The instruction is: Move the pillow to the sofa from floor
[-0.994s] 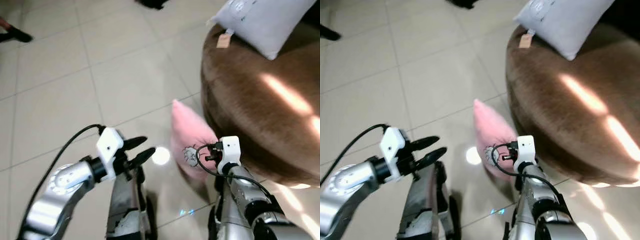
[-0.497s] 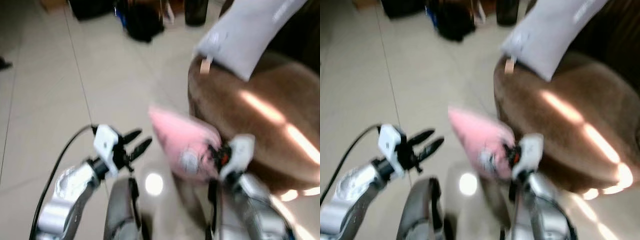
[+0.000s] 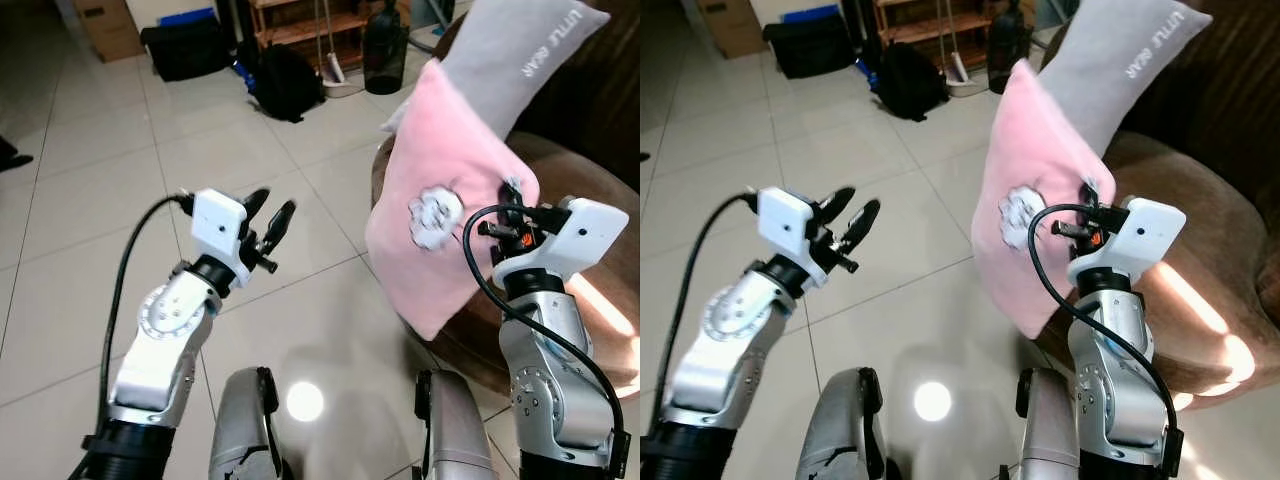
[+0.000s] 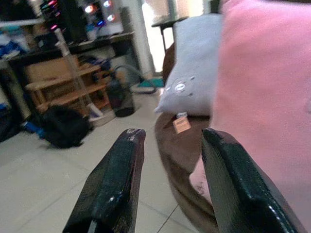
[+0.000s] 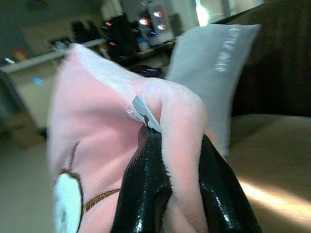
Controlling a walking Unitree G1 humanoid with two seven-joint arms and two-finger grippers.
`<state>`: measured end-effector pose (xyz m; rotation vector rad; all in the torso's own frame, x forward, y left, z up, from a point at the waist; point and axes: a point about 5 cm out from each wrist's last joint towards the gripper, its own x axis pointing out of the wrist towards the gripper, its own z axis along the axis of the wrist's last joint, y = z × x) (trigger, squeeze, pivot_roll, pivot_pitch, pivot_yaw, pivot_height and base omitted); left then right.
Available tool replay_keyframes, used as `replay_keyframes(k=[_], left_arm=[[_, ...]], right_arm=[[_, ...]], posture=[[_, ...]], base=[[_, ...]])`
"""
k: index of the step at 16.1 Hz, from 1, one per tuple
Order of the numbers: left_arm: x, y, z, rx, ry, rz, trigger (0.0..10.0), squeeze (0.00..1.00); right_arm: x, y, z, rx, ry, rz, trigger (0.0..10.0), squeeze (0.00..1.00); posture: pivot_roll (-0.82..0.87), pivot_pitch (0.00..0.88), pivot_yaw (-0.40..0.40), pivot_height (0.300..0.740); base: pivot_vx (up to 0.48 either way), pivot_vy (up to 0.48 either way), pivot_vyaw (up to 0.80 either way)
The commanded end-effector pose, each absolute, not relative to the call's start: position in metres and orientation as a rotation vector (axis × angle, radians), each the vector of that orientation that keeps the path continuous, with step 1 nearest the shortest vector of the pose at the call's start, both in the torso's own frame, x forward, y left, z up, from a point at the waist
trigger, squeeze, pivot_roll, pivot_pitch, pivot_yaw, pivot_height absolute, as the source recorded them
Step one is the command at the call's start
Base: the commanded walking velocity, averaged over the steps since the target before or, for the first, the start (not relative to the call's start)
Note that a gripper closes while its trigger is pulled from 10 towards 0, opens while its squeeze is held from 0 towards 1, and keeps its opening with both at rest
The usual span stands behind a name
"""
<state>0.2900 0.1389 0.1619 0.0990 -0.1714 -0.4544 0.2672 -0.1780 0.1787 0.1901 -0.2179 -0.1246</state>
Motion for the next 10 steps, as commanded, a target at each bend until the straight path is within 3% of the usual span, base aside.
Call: replay_keyframes(k=[1,10], left_arm=[[0.295,0.141,0.167,0.097,-0.192,-0.405,10.0,0.00],[0.307,0.132,0.168,0.174,-0.188,-0.407,10.0,0.00]], right_arm=[[0.269,-0.172,0.179,0.132,-0.200,-0.121,10.0,0.00],[0.272,-0.173,0.168,0.118,-0.197,-0.171,10.0,0.00]], posture=[[-0.06,0.000,0.121,0.572],[-0.05,0.000,0.151,0.662]], base=[[0.000,0.000,0.00],[0.000,0.000,0.00]])
